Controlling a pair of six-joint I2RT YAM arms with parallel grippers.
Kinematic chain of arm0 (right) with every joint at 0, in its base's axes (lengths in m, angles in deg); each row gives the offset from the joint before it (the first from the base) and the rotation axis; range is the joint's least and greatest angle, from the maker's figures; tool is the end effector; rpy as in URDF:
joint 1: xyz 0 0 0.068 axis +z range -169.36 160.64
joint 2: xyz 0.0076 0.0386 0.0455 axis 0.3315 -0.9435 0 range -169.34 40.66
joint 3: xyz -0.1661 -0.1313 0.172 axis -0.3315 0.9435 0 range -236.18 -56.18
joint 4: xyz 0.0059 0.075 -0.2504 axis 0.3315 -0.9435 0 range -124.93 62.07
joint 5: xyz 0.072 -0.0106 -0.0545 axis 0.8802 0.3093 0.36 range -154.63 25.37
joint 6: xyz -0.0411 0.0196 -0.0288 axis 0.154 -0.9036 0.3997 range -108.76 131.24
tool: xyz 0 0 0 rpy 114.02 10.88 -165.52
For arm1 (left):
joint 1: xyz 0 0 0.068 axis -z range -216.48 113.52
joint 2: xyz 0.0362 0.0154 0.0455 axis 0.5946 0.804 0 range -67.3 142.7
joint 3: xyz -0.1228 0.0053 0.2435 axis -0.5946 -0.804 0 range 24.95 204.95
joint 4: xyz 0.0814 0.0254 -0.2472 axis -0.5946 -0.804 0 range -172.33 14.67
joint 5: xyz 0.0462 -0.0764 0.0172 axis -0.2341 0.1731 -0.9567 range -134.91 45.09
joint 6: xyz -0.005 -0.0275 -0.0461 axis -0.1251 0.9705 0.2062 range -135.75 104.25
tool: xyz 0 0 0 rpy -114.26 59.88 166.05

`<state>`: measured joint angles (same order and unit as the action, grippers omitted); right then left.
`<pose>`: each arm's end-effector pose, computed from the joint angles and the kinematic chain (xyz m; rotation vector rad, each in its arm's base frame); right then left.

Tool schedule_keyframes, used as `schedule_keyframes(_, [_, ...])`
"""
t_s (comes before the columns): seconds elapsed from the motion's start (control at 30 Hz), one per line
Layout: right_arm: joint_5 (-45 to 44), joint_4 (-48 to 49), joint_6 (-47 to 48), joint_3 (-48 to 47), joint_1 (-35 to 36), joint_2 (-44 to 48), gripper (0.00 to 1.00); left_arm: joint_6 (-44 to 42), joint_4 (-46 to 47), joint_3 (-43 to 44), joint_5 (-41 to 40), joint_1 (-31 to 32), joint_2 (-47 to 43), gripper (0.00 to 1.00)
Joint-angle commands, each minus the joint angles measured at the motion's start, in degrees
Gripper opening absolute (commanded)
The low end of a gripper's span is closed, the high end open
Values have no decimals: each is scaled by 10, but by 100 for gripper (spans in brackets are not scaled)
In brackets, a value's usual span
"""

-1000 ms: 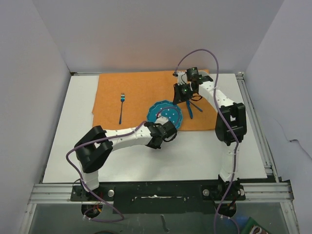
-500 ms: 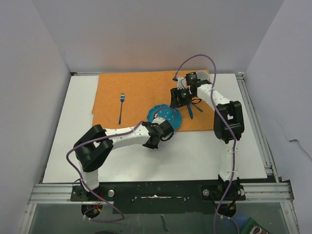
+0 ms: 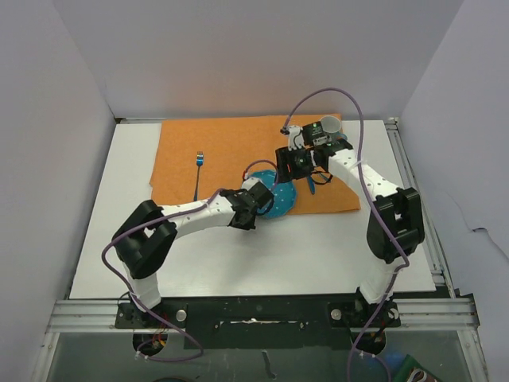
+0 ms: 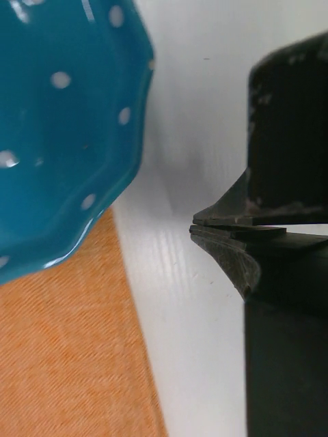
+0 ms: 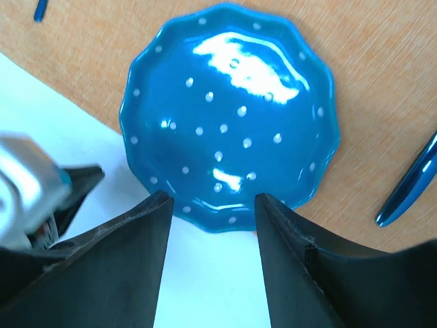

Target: Set the dinner table for one person

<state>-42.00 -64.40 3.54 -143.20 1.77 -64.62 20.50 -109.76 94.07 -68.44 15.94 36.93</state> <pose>0.3707 0.1579 0.2611 -0.4603 2.5193 0.6976 0.2290 -0.2743 0.1777 0.2693 2.5913 0.0597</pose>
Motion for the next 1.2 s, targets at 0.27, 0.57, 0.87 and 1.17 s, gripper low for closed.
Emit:
schedule_keyframes(0.27, [-86,22,-47,120,32,84,51,-112,138,11,7,-82,-45,17])
schedule_keyframes(0.57, [-110,28,-57,166,32,75,52,-91,221,-24,85,-111,-75,28])
schedule_keyframes(0.87, [-106,46,-62,186,32,62,52,-85,224,-25,110,-136,-56,28])
schedule_keyframes(1.17, [-97,52,-60,191,28,45,51,-95,195,-21,67,-162,-31,27])
